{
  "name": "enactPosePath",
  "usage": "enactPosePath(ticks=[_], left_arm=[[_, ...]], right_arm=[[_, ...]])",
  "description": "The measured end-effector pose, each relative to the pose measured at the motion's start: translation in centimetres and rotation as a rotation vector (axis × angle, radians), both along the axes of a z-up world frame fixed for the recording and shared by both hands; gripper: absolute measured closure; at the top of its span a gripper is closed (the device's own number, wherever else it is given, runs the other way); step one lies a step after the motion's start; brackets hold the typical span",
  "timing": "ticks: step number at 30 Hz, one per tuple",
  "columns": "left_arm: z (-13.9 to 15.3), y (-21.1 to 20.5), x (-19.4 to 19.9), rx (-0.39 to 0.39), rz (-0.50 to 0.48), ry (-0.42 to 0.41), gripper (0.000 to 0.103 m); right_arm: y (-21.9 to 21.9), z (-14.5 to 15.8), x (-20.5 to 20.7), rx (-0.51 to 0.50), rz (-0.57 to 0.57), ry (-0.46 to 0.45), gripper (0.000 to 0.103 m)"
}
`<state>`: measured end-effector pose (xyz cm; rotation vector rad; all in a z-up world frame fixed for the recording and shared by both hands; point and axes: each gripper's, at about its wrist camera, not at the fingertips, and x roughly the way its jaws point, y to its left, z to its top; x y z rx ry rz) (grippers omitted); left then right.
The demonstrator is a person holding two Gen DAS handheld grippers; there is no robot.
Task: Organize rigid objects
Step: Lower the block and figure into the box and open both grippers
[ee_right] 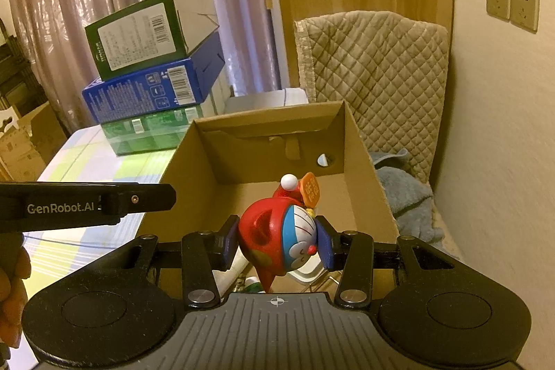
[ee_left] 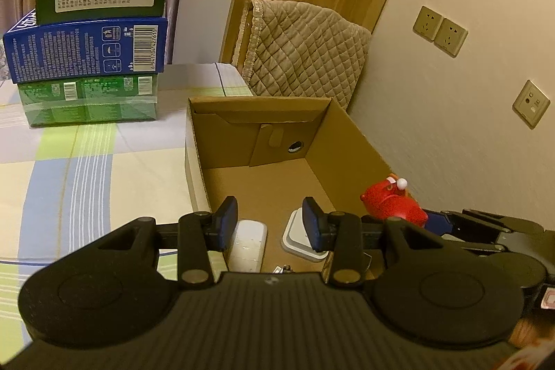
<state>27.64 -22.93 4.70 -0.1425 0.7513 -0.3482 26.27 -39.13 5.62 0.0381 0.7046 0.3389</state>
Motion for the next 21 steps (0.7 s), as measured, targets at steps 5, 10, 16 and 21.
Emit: enactPosePath(ticks=[5, 10, 16, 21], left_arm=[[0.1, 0.3, -0.2, 0.012, -0.001, -0.003, 0.068], [0.0, 0.5, -0.2, 0.021, -0.001, -0.005, 0.068], [-0.2, 0.9, 0.0, 0.038, 0.007, -0.011, 0.068], [-0.3, 1.4, 0.3, 0.038, 0.014, -0.012, 0.068]], right_arm=[[0.4, -0.1, 0.4, -0.005, 0.007, 0.007, 0.061], [1.0, -0.3, 0.8, -0.005, 0.016, 0.014, 0.061], [1.8, -0.9, 1.7, -0.007, 0.029, 0.032, 0.061], [2.3, -1.6, 2.8, -0.007, 0.038, 0.061, 0.061]])
